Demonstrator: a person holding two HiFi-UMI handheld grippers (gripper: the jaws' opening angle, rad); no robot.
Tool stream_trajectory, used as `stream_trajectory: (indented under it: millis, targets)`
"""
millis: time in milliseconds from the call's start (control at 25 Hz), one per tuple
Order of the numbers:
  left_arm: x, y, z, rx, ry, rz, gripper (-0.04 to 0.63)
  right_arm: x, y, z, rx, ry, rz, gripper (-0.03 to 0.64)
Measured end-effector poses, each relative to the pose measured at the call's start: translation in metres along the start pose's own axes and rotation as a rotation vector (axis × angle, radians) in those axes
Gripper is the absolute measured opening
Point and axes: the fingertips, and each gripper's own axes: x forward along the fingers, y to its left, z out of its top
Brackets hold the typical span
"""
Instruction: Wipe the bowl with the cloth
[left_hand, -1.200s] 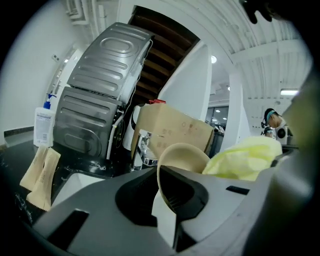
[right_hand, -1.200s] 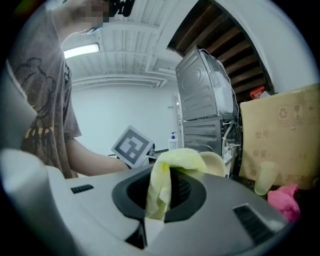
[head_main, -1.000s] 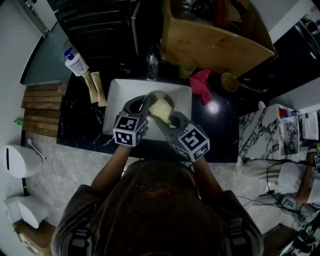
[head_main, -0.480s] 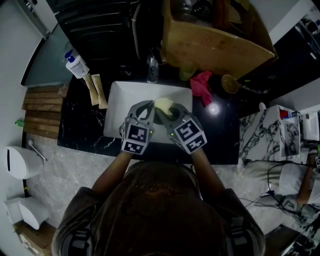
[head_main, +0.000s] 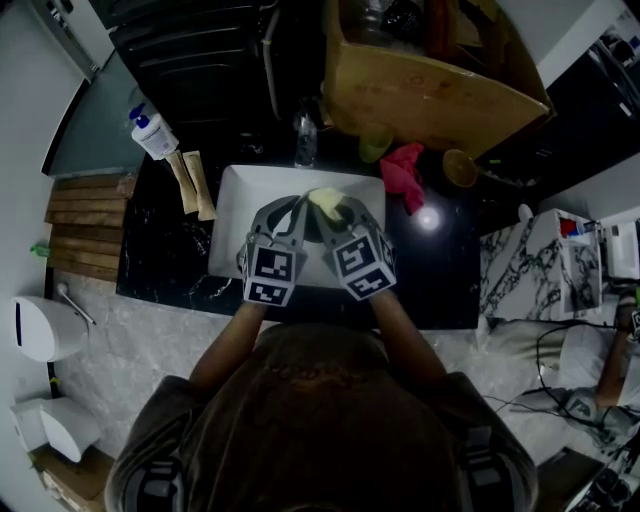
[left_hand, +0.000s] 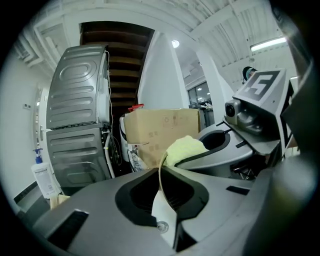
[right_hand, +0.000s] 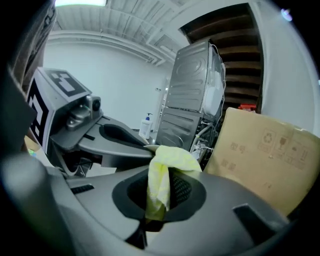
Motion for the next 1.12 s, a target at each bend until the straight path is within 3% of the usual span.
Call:
stream_trajectory:
  millis: [280, 560, 720, 1120]
  targets:
    - [0.0, 0.006, 0.002, 0.022, -0.012, 0.018, 0.036, 0.006, -0.002, -0.027, 0.026, 0.111, -0.008, 0.02]
    - [0.002, 0.008, 0.003, 0.017, -0.016, 0.019, 0.037, 0.006, 0.023, -0.051, 0.055, 0.205, 0.135, 0.02]
    - [0.004, 0.007, 0.001, 0.0, -0.016, 0.017, 0.037, 0.008, 0.044, -0.054, 0.096, 0.196, 0.23, 0.02]
    - [0.01, 0.002, -0.018, -0.018, 0.053, -0.023, 0.028, 0.003, 0.051, -0.045, 0.034, 0.143, 0.279, 0.02]
